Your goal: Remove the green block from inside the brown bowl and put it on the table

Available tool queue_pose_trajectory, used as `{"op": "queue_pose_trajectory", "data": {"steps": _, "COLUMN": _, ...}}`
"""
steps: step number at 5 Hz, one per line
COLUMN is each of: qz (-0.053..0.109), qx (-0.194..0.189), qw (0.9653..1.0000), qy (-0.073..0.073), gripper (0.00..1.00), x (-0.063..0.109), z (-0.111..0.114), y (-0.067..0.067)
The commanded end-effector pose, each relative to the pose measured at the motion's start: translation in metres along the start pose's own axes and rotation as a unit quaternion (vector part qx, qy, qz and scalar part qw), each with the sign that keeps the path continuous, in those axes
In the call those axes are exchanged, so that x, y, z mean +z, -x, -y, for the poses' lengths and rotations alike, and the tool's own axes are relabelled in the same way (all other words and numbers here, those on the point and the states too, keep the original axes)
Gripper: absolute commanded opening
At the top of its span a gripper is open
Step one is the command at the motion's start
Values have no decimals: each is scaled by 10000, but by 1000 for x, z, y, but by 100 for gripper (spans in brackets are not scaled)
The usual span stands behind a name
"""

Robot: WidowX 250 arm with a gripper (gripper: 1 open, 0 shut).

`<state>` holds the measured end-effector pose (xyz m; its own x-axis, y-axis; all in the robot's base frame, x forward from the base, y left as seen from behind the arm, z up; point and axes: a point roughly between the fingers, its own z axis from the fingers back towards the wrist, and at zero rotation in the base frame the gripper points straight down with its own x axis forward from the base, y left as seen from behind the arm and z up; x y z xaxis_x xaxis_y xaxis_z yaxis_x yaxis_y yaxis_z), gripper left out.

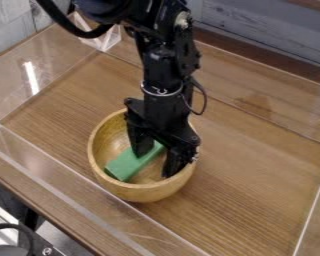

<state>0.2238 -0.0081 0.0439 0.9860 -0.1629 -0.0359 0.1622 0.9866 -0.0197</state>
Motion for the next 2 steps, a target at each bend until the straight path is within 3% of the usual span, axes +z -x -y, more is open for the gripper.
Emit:
{"op": "queue_pose_trajectory", "data": {"steps": 1, "qz": 88, "qx": -27, "qw": 10000, "qy": 18, "gripper": 0, "x": -4, "z": -2, "y": -4}}
{"op": "queue_pose_trajectory", "data": {"steps": 2, "qz": 61, "qx": -41, "qw": 10000, "qy": 41, "gripper": 0, "x": -4, "z": -2, "y": -4}}
